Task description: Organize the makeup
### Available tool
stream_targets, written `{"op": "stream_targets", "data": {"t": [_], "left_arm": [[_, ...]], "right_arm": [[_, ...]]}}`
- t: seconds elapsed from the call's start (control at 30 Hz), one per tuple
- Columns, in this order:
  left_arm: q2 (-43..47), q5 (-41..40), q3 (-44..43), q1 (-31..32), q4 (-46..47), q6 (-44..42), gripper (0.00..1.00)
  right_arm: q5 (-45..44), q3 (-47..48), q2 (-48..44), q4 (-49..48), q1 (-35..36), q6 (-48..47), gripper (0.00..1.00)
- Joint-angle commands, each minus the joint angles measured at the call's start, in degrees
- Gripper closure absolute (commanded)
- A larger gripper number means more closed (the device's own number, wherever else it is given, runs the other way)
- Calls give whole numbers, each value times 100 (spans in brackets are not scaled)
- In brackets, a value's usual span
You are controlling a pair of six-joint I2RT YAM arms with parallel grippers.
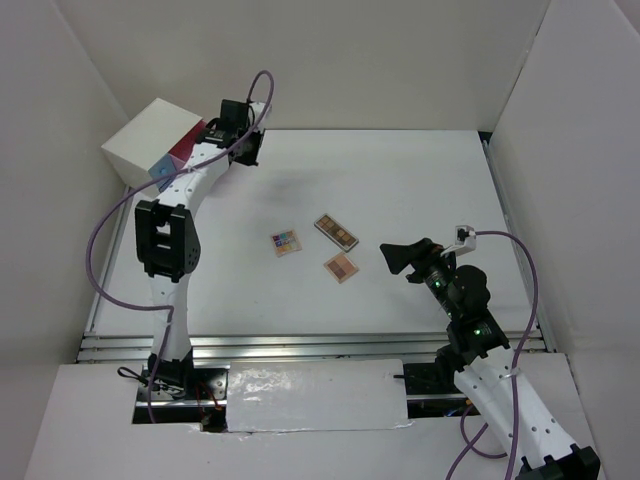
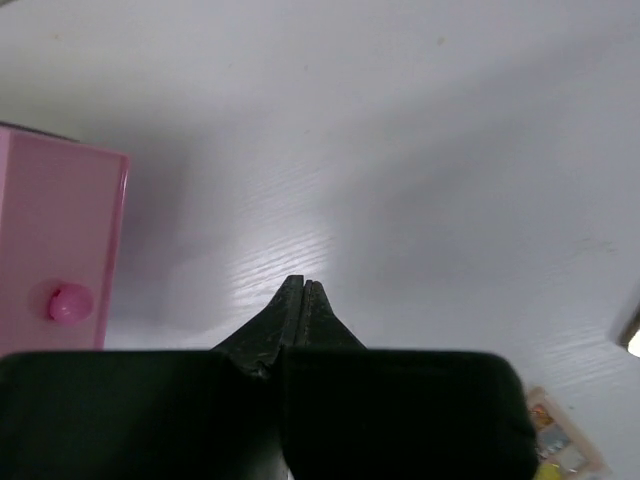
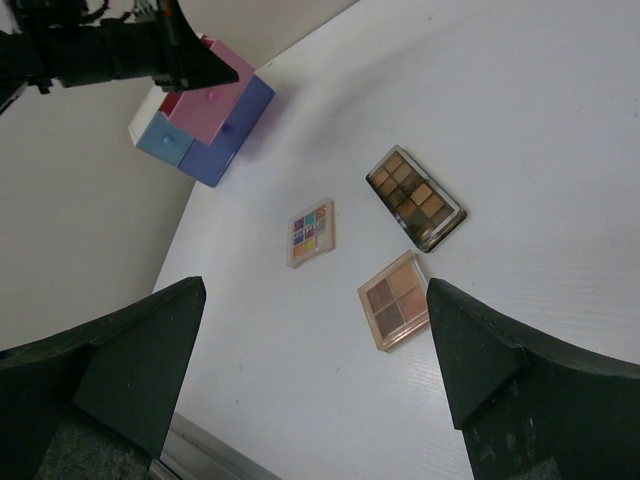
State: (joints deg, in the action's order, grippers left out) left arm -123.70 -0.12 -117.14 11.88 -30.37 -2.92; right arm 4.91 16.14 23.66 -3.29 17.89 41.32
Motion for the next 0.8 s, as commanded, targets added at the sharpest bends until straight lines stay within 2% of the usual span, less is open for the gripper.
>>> {"op": "stream_targets", "data": {"t": [0.0,0.27,0.4,0.57,0.77], "left_arm": [[-364,-892,-133,7,-276,-454,100],[-673,-2228,-98,7,118,-1158,100],[-664,-3132,208,7,742,-1386,100],[-787,-3617,227,-28,1165,-1571,100],[-814,-3749,323,-142,1401,-1606,100]], "right_arm": [[72,73,7,-348,57,8,0],[81,82,7,-339,48,-1,0],[54,91,33,-322,39,-19,0],[28,91,51,-321,39,-36,0],[1,100,68,-312,39,-37,0]]}}
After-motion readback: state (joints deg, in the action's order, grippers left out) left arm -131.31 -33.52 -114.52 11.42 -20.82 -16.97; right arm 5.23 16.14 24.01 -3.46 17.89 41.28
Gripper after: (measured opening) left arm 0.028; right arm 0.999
